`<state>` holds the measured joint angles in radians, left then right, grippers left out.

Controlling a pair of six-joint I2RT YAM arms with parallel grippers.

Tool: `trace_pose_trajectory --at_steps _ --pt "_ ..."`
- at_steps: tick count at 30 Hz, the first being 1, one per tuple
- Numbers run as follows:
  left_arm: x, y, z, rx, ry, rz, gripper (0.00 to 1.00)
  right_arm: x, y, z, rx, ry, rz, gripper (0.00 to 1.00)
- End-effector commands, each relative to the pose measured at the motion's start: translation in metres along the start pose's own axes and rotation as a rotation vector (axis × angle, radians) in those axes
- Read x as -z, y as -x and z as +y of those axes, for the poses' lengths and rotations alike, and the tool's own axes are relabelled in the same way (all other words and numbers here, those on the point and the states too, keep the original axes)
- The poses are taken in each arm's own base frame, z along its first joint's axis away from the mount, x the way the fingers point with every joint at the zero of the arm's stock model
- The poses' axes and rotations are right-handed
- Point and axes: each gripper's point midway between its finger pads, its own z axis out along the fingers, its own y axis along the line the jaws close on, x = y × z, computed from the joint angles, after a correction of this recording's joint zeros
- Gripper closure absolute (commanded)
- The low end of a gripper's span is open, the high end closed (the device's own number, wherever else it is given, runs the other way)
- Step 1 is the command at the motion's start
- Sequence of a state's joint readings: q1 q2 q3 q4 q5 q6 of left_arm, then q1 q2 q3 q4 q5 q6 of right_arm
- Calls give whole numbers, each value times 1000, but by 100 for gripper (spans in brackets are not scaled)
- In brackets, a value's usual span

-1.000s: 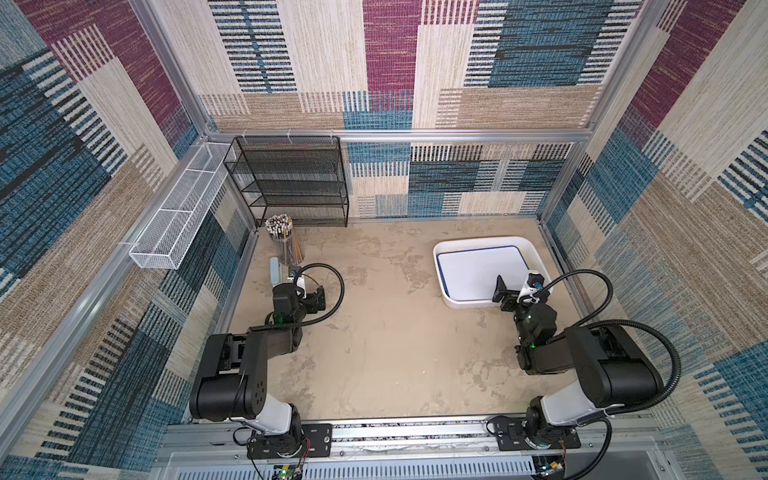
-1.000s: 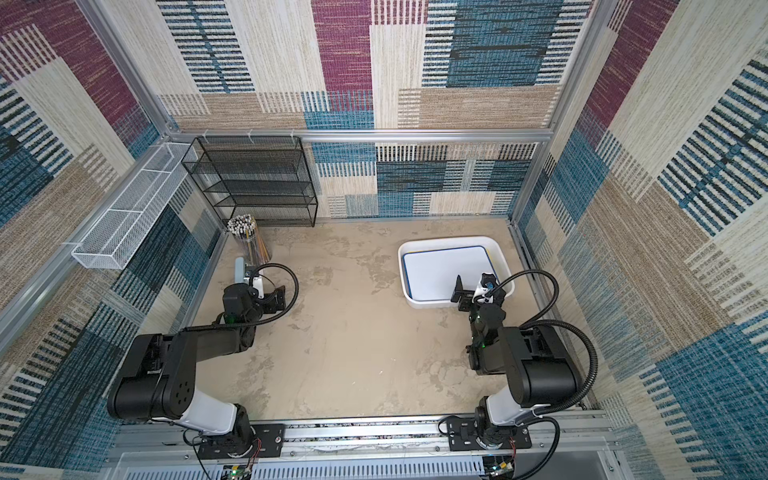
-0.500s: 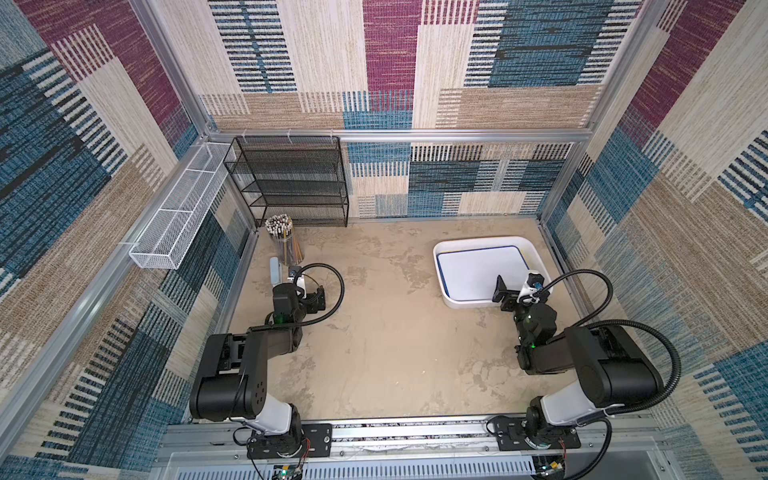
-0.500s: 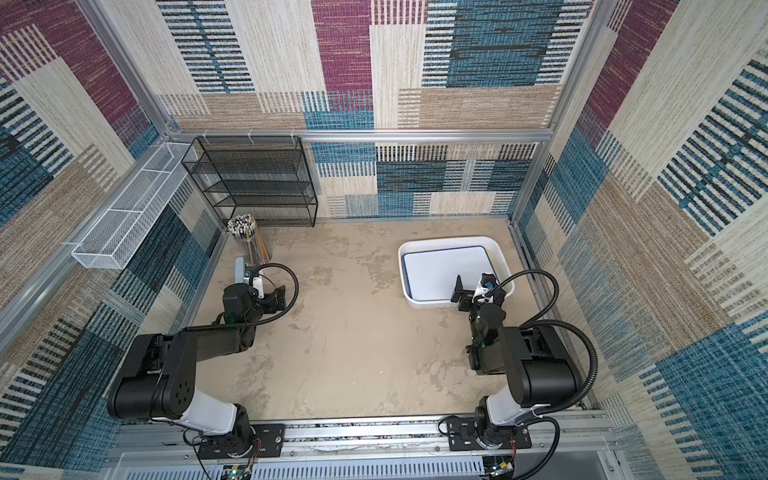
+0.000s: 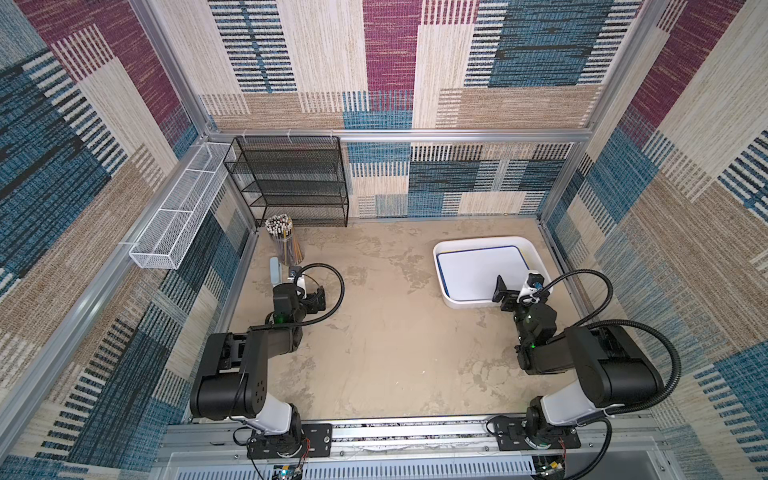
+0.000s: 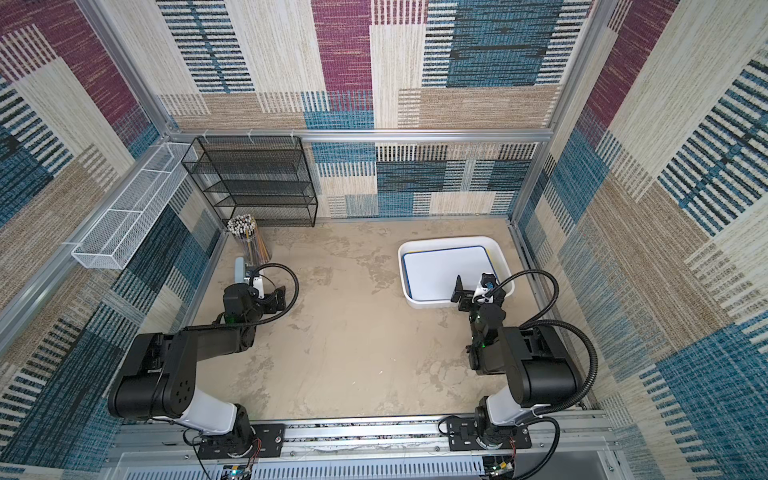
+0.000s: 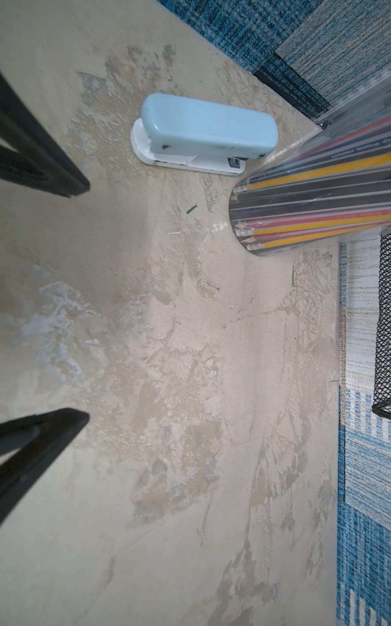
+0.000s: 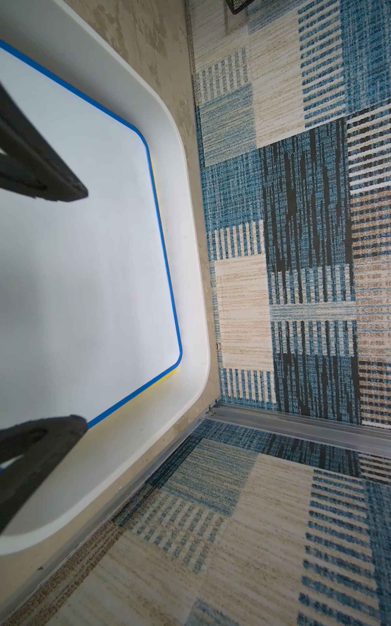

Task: Put the whiteboard into the storage box
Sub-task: Reset both arms

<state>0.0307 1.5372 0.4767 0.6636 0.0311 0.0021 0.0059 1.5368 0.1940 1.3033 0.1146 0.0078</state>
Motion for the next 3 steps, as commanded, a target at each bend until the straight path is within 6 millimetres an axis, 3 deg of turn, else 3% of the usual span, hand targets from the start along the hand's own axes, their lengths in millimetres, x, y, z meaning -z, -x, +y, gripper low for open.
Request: trace_pose_trajectory --at_steps 1,3 --pt "1 9 0 -11 -4 -33 1 1 4 1 -8 5 -17 0" --pt "2 10 -1 -11 -5 -37 0 1 4 1 -7 5 -15 0"
